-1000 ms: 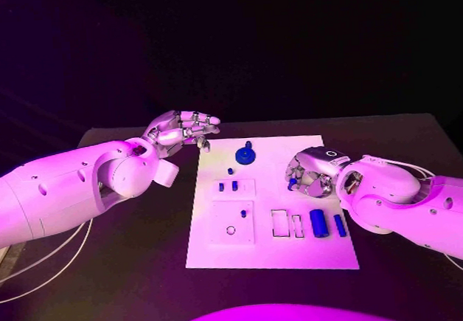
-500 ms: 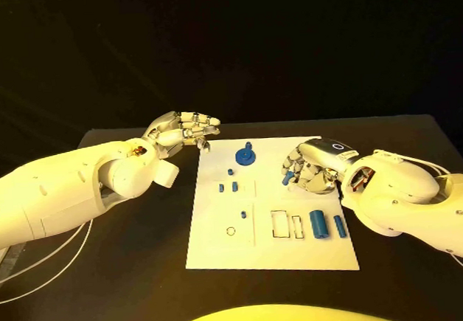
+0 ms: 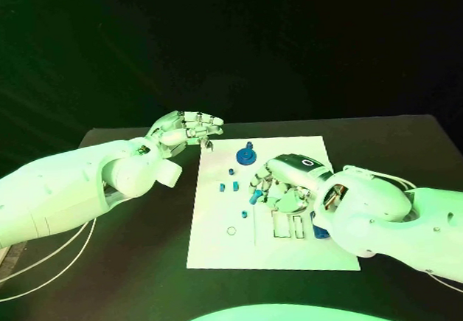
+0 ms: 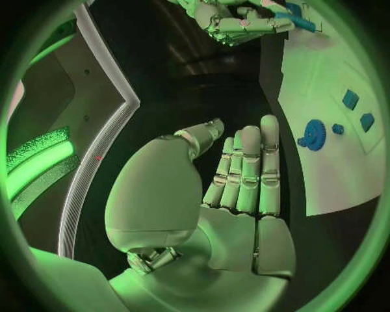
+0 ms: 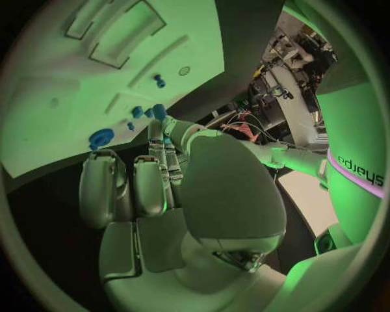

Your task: Assemble the parts on the task board

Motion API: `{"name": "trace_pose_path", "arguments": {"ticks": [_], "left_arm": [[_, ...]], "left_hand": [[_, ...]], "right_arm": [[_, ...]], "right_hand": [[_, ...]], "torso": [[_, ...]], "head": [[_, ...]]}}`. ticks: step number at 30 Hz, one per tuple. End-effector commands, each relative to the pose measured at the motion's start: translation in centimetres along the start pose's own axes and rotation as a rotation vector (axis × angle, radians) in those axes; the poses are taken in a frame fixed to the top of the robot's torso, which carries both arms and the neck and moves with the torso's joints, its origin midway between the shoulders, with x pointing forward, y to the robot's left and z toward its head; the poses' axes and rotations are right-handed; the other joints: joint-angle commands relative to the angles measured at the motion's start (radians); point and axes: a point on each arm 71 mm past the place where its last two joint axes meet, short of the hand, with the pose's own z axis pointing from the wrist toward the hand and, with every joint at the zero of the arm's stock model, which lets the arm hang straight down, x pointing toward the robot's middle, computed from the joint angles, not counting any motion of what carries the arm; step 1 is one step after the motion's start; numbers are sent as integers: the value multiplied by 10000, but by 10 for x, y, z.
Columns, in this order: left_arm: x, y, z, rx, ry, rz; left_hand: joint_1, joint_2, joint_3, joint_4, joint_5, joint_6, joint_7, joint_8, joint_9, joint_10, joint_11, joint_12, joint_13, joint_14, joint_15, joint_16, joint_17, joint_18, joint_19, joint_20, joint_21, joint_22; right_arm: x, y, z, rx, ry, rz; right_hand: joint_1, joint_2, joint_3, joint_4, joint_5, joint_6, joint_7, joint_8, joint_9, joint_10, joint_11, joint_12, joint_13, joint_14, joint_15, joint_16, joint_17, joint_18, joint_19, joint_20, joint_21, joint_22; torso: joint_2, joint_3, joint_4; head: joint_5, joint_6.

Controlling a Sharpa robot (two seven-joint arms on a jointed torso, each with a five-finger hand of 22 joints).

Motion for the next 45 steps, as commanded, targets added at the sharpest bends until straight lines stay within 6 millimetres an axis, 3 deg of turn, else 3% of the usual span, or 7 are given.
{"name": "trace_pose_path", "arguments": {"ticks": [1,7,17,45], "left_arm": [[3,-1,1,82,229,-52],[4,-1,2,86,246,-57],[5,-1,2,88,269,-65],[4,-1,1,58,278,-68]], "left_hand": [[67,43,-34,-24,17,-71,71,9,-14,-64,6,48,-6,-45,46,-64,-14,73,21,24,-42,-14],[67,43,-34,-24,17,-71,71,9,-14,-64,6,48,-6,-45,46,-64,-14,73,21,24,-42,-14],[67,43,-34,-24,17,-71,71,9,-14,-64,6,48,-6,-45,46,-64,-14,73,21,24,-42,-14],[78,46,-48,-28,16,-77,74,21,-14,-75,10,66,-6,-49,47,-65,-15,72,28,23,-49,-20]], "right_arm": [[9,13,3,-641,81,238],[25,26,8,-1023,309,400],[48,29,15,-1185,662,165],[70,22,23,-818,1308,-693]], "right_hand": [[-127,-8,20,-68,36,49,34,358,458,65,-29,-68,7,244,-42,8,-15,-75,79,-71,-45,1917],[-144,-7,47,-112,39,33,45,364,472,68,-23,-96,11,241,-40,1,-25,-70,68,-71,-77,1909],[-163,0,72,-150,40,25,53,372,486,78,-17,-118,16,240,-37,-3,-31,-70,68,-70,-76,1909],[-245,-7,100,-203,44,2,58,385,511,94,-10,-165,27,237,-29,-10,-44,-65,56,-65,-108,1901]], "torso": [[10,1,12],[15,-9,16],[9,2,0],[7,4,2]], "head": [[22,-8],[77,-41],[166,-100],[206,-189]]}}
